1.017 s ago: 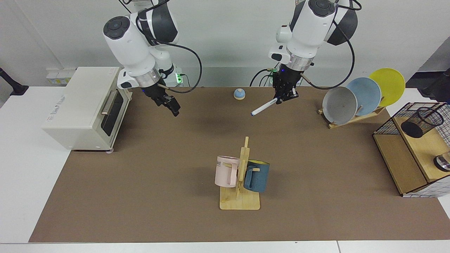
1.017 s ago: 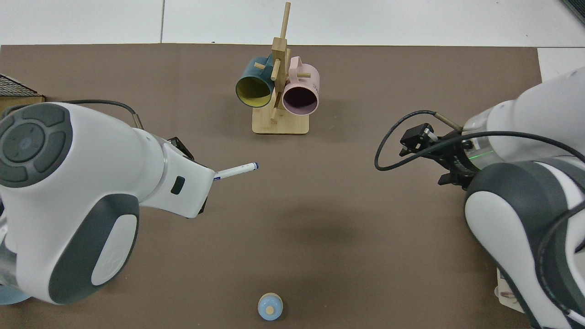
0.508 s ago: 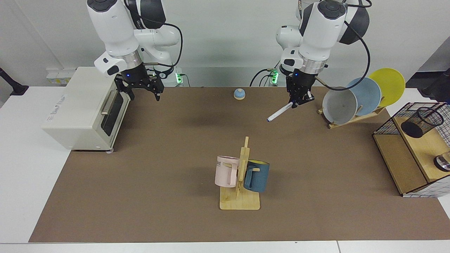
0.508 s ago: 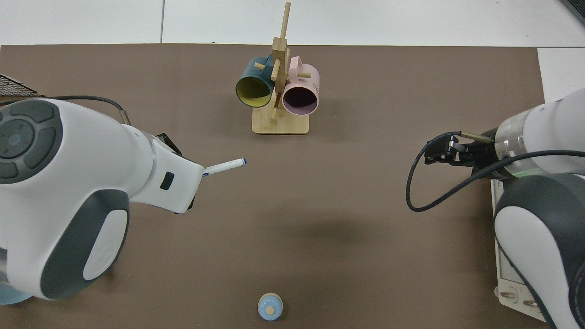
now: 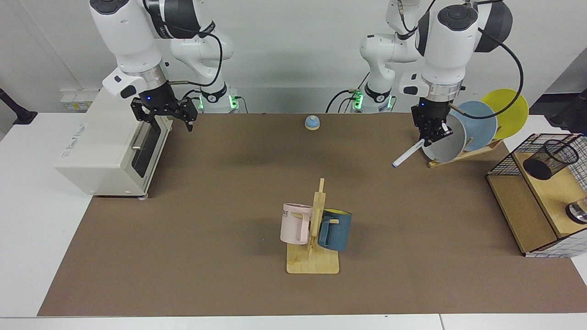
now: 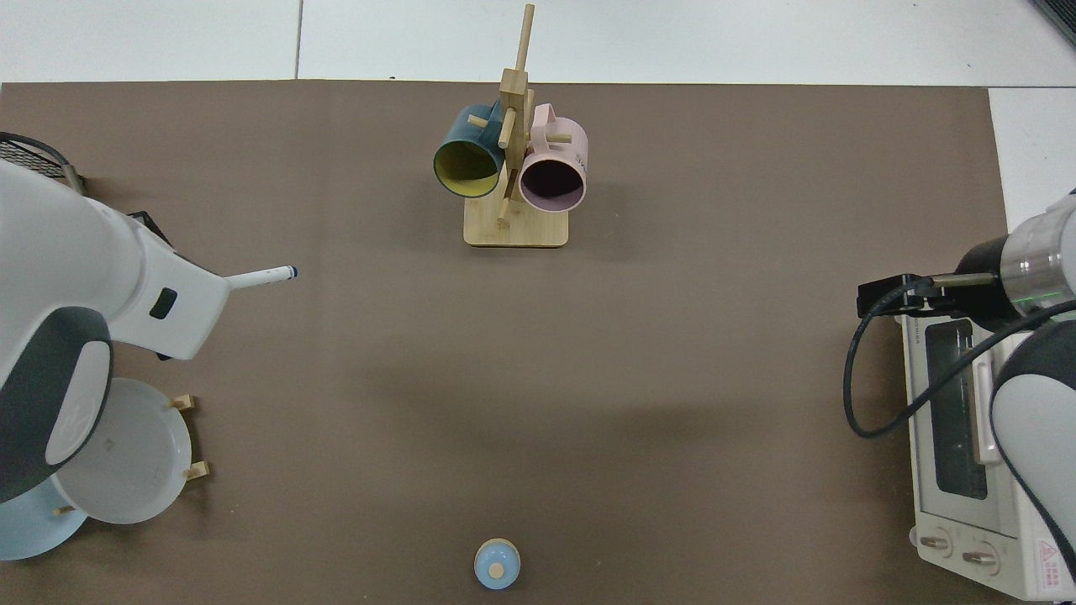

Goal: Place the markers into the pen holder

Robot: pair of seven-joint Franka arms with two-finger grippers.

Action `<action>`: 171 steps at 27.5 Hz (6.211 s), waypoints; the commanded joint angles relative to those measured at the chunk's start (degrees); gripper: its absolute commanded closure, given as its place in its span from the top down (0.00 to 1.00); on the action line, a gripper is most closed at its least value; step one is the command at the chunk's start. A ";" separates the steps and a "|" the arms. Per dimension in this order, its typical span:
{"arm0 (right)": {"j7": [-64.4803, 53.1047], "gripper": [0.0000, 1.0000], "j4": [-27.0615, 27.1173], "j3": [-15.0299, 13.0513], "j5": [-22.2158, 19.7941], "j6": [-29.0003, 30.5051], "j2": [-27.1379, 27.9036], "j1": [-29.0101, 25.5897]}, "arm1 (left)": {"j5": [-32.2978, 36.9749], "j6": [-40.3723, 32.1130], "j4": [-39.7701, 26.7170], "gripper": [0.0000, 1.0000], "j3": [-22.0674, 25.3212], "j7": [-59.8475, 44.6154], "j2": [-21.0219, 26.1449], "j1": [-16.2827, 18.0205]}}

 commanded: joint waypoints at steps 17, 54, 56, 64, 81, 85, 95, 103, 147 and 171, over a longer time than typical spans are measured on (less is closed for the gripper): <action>1.29 1.00 6.93 0.56 -0.15 -1.62 4.87 -2.32 | 16.22 11.70 6.22 0.00 -0.44 33.03 4.36 14.10; 1.38 1.00 5.87 0.56 0.03 -0.55 3.90 -3.55 | 22.47 26.21 8.69 0.00 -0.52 60.20 6.47 32.21; 1.38 1.00 5.87 0.56 0.03 -0.55 3.99 -3.55 | 22.47 27.08 7.46 0.00 -0.44 60.20 6.29 32.56; 1.38 1.00 5.87 0.56 0.03 -0.55 3.90 -3.55 | 22.47 27.97 4.20 0.00 -0.44 60.20 4.80 32.65; 1.38 1.00 5.87 0.56 0.03 -0.55 3.90 -3.64 | 22.56 27.53 0.16 0.55 -0.61 60.38 4.80 32.83; 1.38 1.00 5.79 0.56 0.03 -0.64 3.90 -3.64 | 21.24 26.82 1.65 1.00 -0.61 59.50 5.15 33.09; 1.38 1.00 5.79 0.56 0.03 -0.47 3.90 -3.73 | 14.76 20.33 7.27 1.00 -2.28 57.49 3.92 31.34; 1.38 1.00 5.79 0.56 0.03 -0.47 3.90 -3.64 | 6.31 13.30 7.98 1.00 -6.32 34.39 2.51 31.25; 1.38 1.00 5.87 0.65 0.03 -0.47 3.90 -3.47 | -15.59 -7.71 9.47 1.00 -22.41 -58.98 1.11 31.25; 1.38 1.00 5.87 0.56 0.03 -0.47 3.90 -3.47 | -15.67 -9.91 10.62 1.00 -10.29 -62.93 1.19 13.24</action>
